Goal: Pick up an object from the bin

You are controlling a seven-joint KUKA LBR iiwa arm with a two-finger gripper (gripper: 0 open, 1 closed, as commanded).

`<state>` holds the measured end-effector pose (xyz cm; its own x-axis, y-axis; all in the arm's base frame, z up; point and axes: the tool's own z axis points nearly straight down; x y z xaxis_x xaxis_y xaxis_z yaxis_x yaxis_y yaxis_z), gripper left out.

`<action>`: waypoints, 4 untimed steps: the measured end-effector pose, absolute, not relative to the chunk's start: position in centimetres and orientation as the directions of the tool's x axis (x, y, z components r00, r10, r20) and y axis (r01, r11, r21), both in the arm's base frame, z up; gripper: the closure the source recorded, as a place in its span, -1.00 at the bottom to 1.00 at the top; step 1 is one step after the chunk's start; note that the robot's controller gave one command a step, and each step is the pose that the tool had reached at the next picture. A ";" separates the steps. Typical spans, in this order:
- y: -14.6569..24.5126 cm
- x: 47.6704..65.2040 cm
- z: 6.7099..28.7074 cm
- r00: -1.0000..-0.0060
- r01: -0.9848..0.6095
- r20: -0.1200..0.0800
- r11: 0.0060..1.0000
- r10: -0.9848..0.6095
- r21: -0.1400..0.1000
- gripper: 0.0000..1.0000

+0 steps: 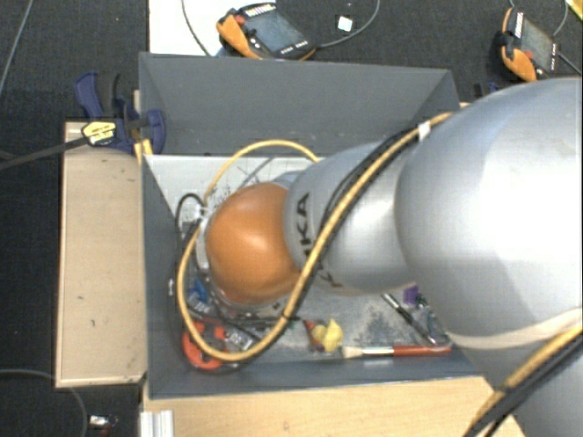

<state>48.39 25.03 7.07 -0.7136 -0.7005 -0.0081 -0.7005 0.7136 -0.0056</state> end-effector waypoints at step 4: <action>23.5 48.1 10.4 -0.390 -0.921 -0.015 0.391 -0.921 -0.008 1.00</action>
Offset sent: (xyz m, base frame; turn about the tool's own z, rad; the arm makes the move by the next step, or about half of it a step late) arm 0.0000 0.0000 0.0000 0.0000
